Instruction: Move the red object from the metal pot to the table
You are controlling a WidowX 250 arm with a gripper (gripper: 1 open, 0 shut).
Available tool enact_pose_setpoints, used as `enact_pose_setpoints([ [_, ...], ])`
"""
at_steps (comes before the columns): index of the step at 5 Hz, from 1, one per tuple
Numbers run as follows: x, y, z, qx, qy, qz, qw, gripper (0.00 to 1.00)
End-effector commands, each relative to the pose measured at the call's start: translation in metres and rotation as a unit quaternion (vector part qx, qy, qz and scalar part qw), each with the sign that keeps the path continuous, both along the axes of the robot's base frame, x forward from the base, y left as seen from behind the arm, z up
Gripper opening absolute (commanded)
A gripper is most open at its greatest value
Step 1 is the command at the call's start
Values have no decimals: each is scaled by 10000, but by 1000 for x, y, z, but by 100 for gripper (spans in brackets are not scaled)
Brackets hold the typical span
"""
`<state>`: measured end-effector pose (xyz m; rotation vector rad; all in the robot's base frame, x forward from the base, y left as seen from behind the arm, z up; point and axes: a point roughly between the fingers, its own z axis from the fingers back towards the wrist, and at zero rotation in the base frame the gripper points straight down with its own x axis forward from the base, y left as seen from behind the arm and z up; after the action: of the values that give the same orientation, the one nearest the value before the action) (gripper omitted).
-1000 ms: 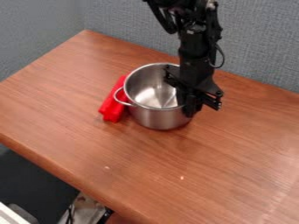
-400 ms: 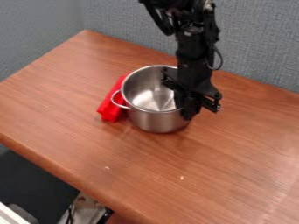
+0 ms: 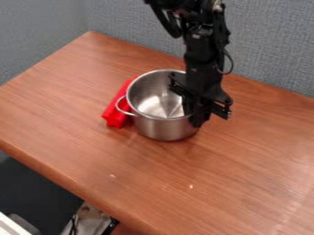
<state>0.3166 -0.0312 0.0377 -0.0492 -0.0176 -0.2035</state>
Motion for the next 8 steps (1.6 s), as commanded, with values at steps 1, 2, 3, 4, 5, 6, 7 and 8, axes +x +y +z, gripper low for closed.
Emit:
enact_pose_setpoints([
  [1, -3, 4, 7, -121, -2, 187, 9998, 0],
  [2, -4, 3, 9, -144, -1, 187, 9997, 0],
  [3, -5, 2, 11, -164, -6, 184, 9997, 0],
  [4, -10, -2, 25, -58, -58, 126, 9999, 0],
  [5, -14, -5, 37, 35, -122, 62, 9999, 0],
  [6, -17, -7, 54, 111, -255, 19, 9996, 0],
  [7, -22, -16, 72, 169, -407, -86, 9990, 0],
  [8, -33, -35, 88, 223, -526, -323, 9978, 0],
])
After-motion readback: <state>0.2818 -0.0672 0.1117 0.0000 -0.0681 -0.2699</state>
